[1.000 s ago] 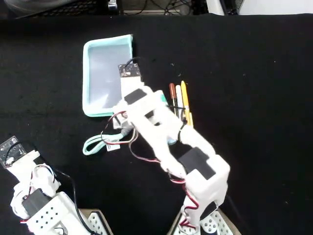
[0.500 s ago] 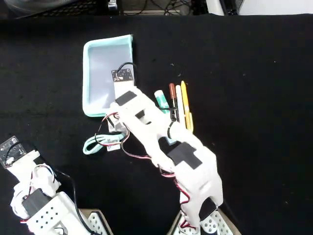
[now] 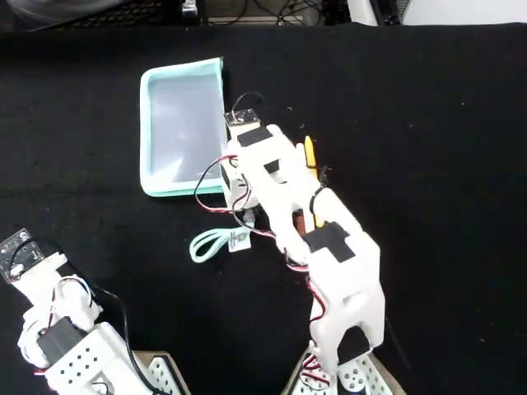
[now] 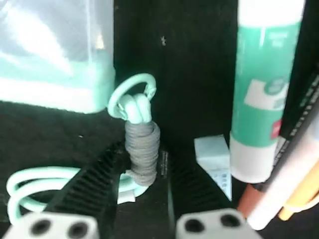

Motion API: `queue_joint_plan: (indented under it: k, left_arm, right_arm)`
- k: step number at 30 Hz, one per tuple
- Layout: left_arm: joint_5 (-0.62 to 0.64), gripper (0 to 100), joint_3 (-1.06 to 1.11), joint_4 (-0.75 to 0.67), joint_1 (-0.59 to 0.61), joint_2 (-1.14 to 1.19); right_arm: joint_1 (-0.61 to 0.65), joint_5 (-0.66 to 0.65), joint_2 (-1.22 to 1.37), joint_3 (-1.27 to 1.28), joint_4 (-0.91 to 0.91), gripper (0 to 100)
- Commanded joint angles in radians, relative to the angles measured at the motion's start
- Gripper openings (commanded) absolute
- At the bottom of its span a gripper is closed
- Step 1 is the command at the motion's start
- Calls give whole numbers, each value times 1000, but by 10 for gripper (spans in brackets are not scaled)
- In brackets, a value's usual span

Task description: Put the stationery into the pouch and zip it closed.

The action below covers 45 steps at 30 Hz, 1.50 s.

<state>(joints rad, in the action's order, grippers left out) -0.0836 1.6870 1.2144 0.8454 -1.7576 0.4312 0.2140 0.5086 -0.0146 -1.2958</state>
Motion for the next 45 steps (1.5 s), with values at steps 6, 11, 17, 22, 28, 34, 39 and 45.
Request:
queue_joint_plan:
  k: [6,11,17,22,28,34,39,45]
  left_arm:
    - [-3,96,13,-11,5,-8]
    - [-3,96,13,-11,4,-8]
    - [-3,97,13,-11,4,-8]
    - [-3,97,13,-11,4,-8]
    - [-3,97,13,-11,4,-8]
    - [-3,97,13,-11,4,-8]
    - [-3,97,13,-11,4,-8]
    - [-3,97,13,-11,4,-8]
  right_arm:
    - [5,-175,-189,133,-17,12]
    - [6,-261,-452,493,169,12]
    - [2,-433,-674,786,279,40]
    - [3,-476,-651,750,186,260]
    - [5,-529,-685,662,61,259]
    - [21,-539,-872,792,195,257]
    - [143,-572,-947,975,379,255]
    - [176,-572,-924,1024,505,254]
